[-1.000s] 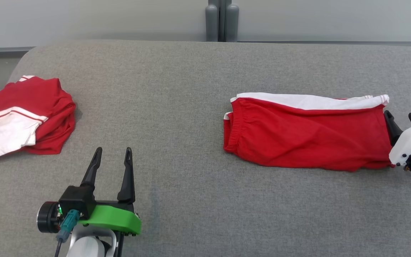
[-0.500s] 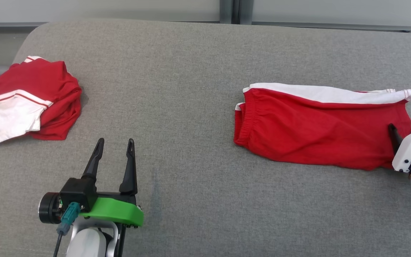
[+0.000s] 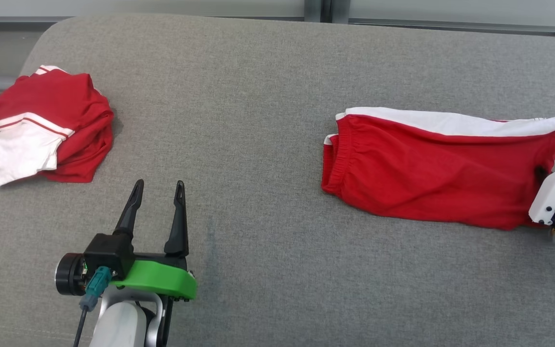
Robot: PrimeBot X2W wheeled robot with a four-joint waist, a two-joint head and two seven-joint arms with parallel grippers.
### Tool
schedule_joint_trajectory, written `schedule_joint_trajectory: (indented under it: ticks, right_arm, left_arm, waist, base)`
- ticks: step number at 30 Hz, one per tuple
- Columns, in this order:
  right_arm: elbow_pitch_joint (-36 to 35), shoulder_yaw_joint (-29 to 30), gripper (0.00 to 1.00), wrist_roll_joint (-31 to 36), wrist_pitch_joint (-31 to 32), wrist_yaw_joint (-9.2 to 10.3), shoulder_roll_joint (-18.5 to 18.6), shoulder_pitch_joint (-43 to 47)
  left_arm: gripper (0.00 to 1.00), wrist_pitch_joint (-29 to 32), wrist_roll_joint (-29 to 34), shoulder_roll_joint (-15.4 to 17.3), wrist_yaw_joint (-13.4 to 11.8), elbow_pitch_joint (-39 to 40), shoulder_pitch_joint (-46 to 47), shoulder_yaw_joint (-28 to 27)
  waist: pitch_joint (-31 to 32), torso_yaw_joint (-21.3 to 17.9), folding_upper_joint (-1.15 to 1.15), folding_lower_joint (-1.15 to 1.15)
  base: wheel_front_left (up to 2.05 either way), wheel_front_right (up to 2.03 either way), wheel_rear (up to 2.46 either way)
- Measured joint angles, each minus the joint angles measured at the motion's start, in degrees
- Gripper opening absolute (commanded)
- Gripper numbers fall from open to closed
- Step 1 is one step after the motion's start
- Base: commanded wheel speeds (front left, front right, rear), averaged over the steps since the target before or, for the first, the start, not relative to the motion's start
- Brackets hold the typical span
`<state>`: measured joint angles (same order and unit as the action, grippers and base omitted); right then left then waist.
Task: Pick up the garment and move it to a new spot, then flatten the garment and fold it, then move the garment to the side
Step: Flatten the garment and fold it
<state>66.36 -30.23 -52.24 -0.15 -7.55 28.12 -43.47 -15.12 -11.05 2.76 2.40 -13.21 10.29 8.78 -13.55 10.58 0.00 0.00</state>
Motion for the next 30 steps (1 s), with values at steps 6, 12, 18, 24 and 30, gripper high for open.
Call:
schedule_joint_trajectory:
  ticks: [6, 12, 18, 24, 30]
  right_arm:
    - [0.37, -0.09, 0.0, -0.76, 0.14, -0.01, 2.05, 0.62]
    - [1.01, -0.1, 0.0, -1.13, 0.13, -0.01, 6.03, 0.93]
    - [-0.21, -0.29, 0.0, -1.59, -0.05, 0.0, 6.89, 0.86]
    - [-5.21, -1.54, 0.0, -2.76, -0.18, 0.01, 4.98, 0.95]
    - [-11.5, -2.58, 0.0, -4.83, 1.42, 0.01, 2.72, 1.48]
  left_arm:
    - [1.0, 0.0, 0.0, 0.0, -0.15, -0.27, -0.29, -0.41]
    - [1.0, 0.0, 0.0, 0.0, -0.41, -0.14, -0.69, -0.46]
    - [1.0, 0.0, -0.02, 0.0, -0.43, -0.09, -1.3, -0.75]
    - [1.0, 0.0, 0.01, 0.0, -0.44, -0.43, -2.05, -1.08]
    - [1.0, 0.0, 0.26, 0.01, -0.38, -0.67, -2.97, -1.26]
  waist:
    - [1.41, -0.37, 0.0, 0.0]
    - [2.43, -0.99, 0.0, 0.0]
    - [2.81, -1.99, 0.0, 0.0]
    - [4.22, -2.91, 0.0, 0.0]
    - [6.1, -4.25, 0.0, 0.0]
  base:
    - [0.0, 0.0, 0.0]
    - [0.0, 0.0, 0.0]
    - [0.0, 0.0, 0.0]
    - [0.0, 0.0, 0.0]
    - [0.0, 0.0, 0.0]
